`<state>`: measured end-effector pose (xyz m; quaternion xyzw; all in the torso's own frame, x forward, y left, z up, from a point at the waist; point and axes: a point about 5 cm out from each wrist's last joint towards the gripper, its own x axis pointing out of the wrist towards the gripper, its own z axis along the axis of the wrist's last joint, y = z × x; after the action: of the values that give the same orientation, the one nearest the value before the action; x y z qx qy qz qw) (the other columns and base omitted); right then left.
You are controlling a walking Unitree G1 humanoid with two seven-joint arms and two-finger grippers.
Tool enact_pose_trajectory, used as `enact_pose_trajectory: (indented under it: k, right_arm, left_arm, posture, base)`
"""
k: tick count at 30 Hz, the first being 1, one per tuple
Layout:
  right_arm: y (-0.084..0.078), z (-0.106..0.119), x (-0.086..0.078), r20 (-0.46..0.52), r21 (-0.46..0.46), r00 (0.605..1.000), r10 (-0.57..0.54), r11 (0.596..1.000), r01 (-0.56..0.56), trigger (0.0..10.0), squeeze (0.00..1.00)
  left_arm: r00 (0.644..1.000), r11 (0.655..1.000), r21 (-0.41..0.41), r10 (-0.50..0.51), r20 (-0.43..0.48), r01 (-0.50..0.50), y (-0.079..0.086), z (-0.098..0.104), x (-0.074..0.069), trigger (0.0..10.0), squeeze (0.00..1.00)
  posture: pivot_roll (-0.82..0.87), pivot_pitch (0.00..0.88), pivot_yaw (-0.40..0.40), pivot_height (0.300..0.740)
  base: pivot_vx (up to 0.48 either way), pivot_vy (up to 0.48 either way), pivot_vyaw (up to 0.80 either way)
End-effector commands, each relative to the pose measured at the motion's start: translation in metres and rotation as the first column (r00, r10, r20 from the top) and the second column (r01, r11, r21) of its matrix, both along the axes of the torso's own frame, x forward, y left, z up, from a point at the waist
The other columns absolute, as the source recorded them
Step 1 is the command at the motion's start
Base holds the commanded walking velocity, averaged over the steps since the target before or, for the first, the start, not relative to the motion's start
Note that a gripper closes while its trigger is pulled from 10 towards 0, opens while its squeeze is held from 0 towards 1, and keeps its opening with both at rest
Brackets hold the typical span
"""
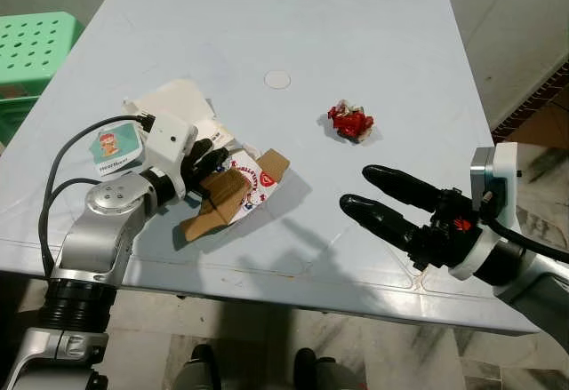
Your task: Picking trash to rubbish bin
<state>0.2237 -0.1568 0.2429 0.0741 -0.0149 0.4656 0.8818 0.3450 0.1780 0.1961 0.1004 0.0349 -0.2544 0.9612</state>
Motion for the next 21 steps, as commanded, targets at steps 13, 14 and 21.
enact_pose_trajectory:
  k: [13,14,21]
  right_arm:
    - [-0.003,0.002,0.003,0.037,0.003,0.999,-0.026,1.000,0.026,10.0,0.00]
    - [-0.003,0.002,0.004,0.038,0.004,0.999,-0.026,1.000,0.026,10.0,0.00]
    - [-0.002,0.003,0.011,0.060,0.031,0.996,-0.062,0.998,0.060,10.0,0.00]
  left_arm:
    - [0.998,0.998,-0.047,0.047,0.041,-0.045,0.002,0.016,0.007,0.0,0.00]
    - [0.998,0.998,-0.049,0.045,0.048,-0.043,0.002,0.018,0.007,0.0,0.00]
    - [0.992,0.996,-0.083,0.048,0.115,-0.039,-0.002,0.039,0.009,0.0,0.00]
  posture:
    - [-0.08,0.299,-0.065,0.740]
    - [-0.08,0.299,-0.065,0.740]
    - [-0.07,0.275,-0.063,0.740]
  base:
    - [0.000,0.000,0.00]
    - [0.000,0.000,0.00]
    - [0.000,0.000,0.00]
